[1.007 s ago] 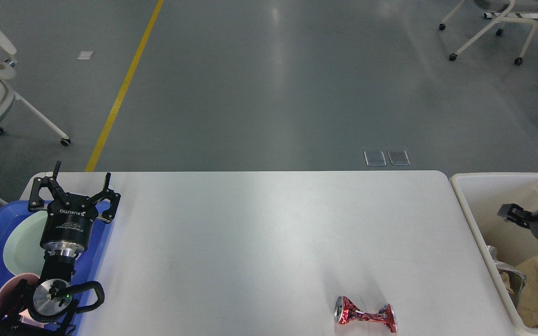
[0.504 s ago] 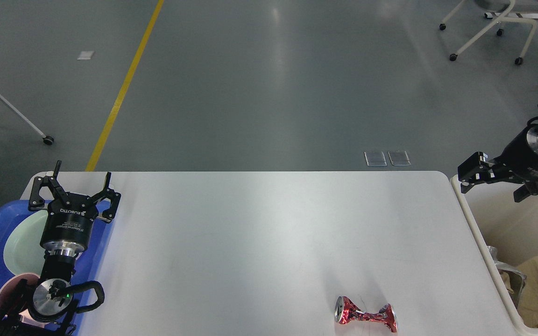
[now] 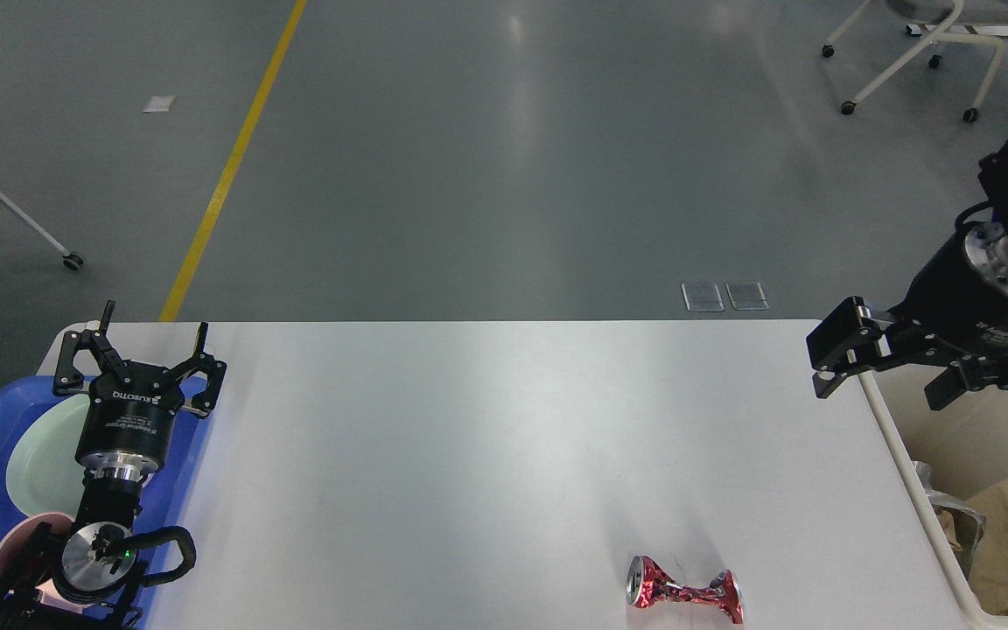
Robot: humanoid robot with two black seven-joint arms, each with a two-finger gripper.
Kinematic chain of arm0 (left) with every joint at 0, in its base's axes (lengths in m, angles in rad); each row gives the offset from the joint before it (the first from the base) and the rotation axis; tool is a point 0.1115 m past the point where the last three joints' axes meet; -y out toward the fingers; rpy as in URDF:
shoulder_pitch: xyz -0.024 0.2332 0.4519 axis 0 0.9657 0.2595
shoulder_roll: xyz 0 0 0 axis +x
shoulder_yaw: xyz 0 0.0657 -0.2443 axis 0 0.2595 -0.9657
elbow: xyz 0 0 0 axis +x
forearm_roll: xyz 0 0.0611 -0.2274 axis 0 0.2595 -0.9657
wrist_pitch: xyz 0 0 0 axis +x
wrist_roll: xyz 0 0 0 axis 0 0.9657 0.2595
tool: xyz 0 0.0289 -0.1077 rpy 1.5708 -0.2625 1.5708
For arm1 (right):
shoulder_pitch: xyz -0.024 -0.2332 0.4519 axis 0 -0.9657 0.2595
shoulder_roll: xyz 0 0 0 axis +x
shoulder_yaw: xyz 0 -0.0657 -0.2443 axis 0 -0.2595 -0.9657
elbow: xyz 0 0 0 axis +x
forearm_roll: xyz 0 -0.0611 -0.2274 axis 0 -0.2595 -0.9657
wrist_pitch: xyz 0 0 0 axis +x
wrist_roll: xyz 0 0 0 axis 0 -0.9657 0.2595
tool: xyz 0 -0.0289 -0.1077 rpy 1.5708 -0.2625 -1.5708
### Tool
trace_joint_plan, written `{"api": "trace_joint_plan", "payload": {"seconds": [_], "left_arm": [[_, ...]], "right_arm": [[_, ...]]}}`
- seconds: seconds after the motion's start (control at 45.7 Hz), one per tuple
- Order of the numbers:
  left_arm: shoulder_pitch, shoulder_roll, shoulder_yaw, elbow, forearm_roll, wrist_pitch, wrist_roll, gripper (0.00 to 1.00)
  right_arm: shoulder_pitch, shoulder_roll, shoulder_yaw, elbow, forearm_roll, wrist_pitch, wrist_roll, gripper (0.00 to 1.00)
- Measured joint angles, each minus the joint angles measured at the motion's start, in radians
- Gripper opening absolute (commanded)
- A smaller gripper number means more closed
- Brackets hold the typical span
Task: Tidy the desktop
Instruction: 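Raise the right gripper out of the bin toward the red can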
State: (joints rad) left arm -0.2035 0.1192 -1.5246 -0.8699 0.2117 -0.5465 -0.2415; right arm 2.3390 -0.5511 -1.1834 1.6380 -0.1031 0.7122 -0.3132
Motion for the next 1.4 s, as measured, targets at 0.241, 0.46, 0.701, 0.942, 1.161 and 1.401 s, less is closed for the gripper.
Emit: {"api": "trace_joint_plan", "payload": {"seconds": [0.241,0.46,0.701,0.942,1.161,1.401], "left_arm": [[0.0,0.0,0.0,0.0,0.0,0.0,0.0,0.96],[0.0,0.0,0.0,0.001,0.0,0.0,0.0,0.96],[0.0,0.0,0.0,0.001,0.0,-0.001,-0.001,0.96],[-0.001,0.001,0.0,0.0,0.0,-0.001,-0.001,0.96],[-0.001,0.001,0.0,0.001,0.0,-0.001,-0.001,0.96],[0.001,0.0,0.0,0.001,0.0,-0.001,-0.001,0.96]], "right_arm": [[0.035,0.091,-0.022,0.057,0.01,-0.085,-0.025,0.99],[0.043,0.162,-0.025,0.059,0.073,-0.091,-0.01,0.99],[0.034,0.187,-0.026,0.052,0.111,-0.092,-0.009,1.0],[-0.094,0.189,-0.045,0.008,0.44,-0.118,-0.072,0.98],[-0.198,0.201,-0.054,0.018,0.831,-0.275,-0.122,0.91],[-0.346,0.264,-0.018,0.015,1.146,-0.477,-0.119,0.85]]}}
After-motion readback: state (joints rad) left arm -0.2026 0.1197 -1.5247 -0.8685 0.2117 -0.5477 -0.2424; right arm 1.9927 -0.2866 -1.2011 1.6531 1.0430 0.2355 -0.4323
